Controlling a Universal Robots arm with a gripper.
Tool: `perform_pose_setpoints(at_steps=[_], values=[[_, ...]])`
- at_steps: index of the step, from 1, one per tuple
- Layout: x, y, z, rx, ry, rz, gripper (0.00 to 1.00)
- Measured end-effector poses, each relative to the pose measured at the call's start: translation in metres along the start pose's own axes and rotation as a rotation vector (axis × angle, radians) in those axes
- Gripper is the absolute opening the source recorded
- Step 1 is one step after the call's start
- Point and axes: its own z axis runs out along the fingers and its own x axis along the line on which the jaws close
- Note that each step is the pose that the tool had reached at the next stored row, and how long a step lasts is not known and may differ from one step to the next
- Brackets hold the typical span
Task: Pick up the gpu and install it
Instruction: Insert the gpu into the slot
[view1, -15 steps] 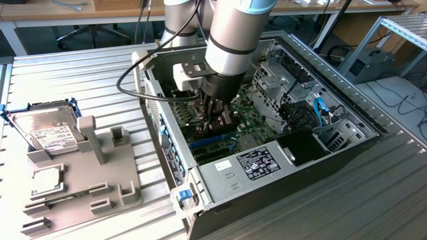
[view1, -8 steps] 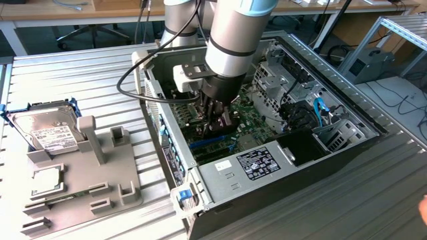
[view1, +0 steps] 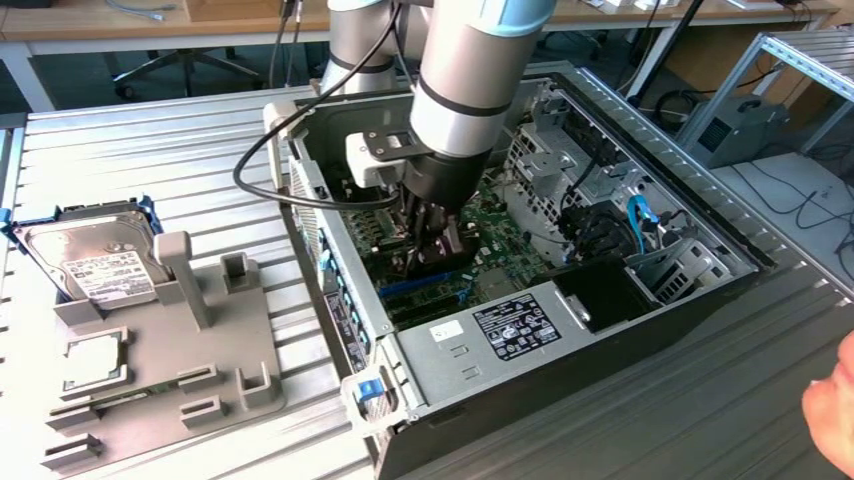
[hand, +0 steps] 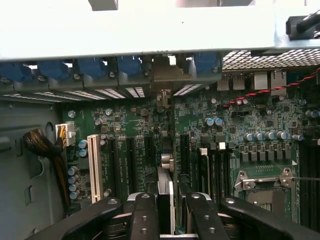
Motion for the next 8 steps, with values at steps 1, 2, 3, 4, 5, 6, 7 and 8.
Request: perform_pose_setpoints(at_steps=[1,2,3,4,5,6,7,8], values=[[0.0000,0.0000,0.0004,0.0000,-0.0001,0.000,0.27],[0.0000,0.0000,0.0007,0.0000,-0.0001,0.000,0.27],[0.0000,0.0000,0.0009,0.0000,-0.0001,0.000,0.27],[0.0001,0.0000,0.0012,0.0000,-0.0001,0.000,0.27],[0.0001,0.0000,0.0015,0.0000,-0.0002,0.000,0.27],[0.0001,0.0001,0.0018,0.0000,-0.0002,0.000,0.27],[0.0001,0.0001,0.0025,0.0001,-0.0002,0.000,0.27],[0.0001,0.0001,0.0033,0.0000,-0.0001,0.000,0.27]])
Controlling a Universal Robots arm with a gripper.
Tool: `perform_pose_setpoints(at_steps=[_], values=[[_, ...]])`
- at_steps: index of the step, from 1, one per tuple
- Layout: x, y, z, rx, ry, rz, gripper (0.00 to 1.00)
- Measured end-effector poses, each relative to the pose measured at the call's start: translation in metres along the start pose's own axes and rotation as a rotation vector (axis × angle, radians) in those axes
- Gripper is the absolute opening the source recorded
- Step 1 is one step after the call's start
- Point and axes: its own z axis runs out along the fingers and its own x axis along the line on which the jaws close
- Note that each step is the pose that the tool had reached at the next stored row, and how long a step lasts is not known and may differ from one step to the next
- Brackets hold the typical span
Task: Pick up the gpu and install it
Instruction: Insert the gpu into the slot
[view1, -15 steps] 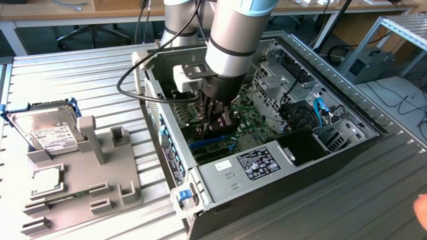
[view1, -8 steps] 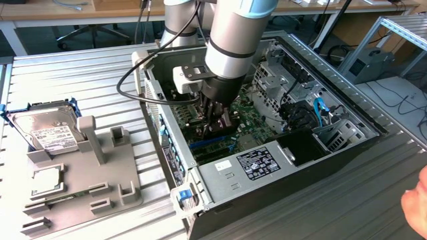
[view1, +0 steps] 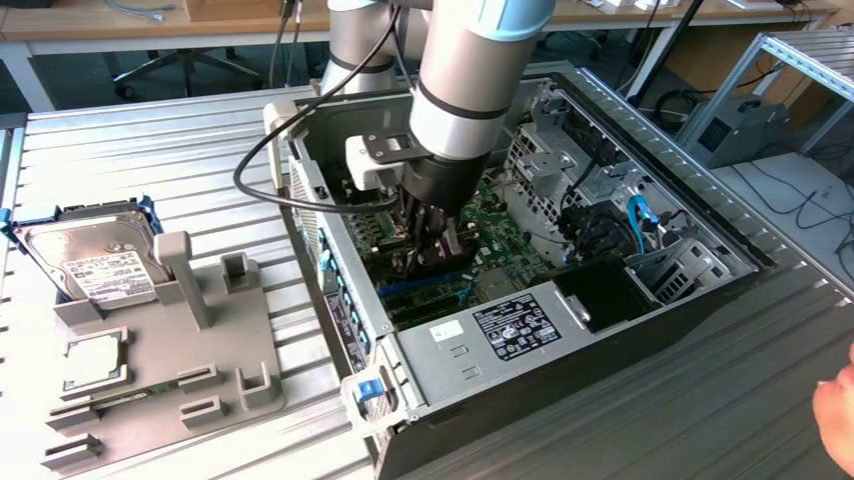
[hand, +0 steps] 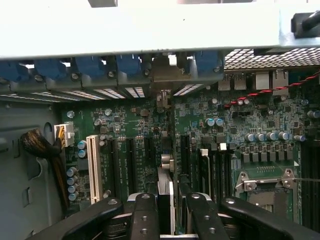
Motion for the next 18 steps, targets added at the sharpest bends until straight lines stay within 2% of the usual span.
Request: perform_pose_setpoints(at_steps=[11,18], values=[[0.0002,-0.0002,0.0067,-0.0001,0.0003,0.000,0.27],[0.0002,-0.0002,0.0062,0.0002,-0.0004,-0.003,0.27]])
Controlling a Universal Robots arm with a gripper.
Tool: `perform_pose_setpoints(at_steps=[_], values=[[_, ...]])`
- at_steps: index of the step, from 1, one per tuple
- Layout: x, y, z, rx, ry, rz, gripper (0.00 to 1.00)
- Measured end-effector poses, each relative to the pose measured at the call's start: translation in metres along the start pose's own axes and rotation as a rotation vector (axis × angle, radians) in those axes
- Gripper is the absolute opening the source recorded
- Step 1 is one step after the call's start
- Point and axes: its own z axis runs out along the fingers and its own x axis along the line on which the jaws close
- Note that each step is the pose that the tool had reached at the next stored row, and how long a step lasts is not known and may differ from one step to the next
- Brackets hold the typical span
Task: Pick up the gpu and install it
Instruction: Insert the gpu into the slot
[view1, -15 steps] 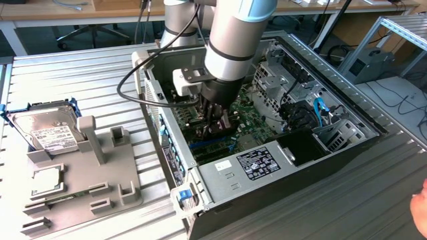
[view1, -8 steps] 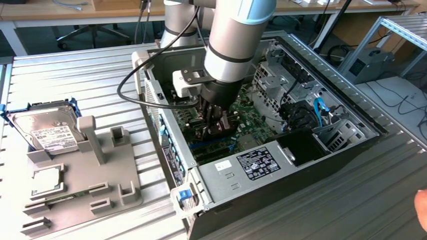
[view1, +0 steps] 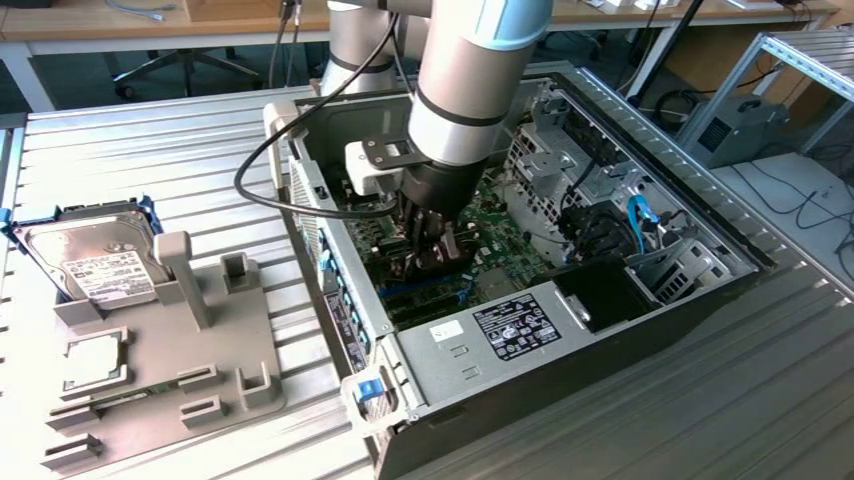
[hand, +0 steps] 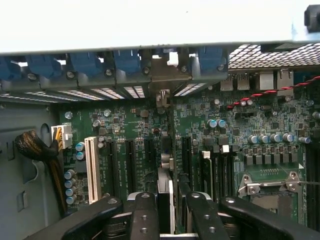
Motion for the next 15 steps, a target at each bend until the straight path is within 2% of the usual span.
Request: perform_pose_setpoints(at_steps=[4,15], values=[[-0.0001,0.0003,-0.0037,0.0005,0.0003,0.000,0.27],[-0.0001,0.0003,-0.0038,0.0005,0.0005,0.000,0.27]])
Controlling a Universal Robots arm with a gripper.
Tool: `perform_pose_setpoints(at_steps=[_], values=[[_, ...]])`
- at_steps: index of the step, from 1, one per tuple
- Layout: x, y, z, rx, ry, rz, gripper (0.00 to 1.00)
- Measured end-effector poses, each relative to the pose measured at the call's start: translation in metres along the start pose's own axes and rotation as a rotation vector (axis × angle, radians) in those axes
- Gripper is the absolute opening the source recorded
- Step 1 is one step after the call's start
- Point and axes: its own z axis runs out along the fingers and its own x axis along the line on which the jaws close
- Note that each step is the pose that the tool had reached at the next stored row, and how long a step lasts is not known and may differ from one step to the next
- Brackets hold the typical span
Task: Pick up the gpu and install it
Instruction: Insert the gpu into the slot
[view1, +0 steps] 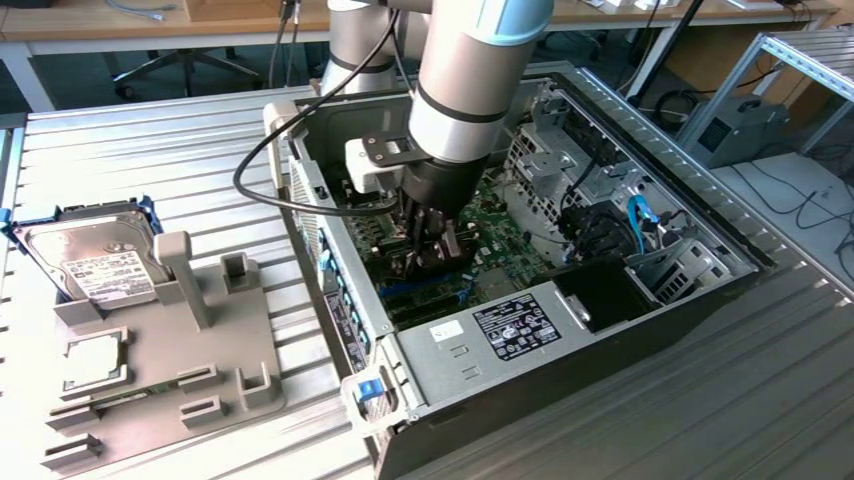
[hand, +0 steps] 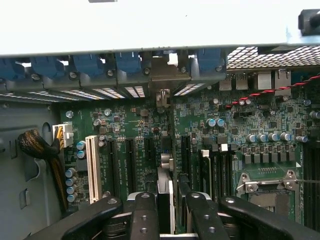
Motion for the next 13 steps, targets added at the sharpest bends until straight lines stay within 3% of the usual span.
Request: perform_pose_setpoints(at_steps=[13], values=[[-0.0016,-0.0006,0.0007,-0.0006,0.0005,-0.019,0.27]])
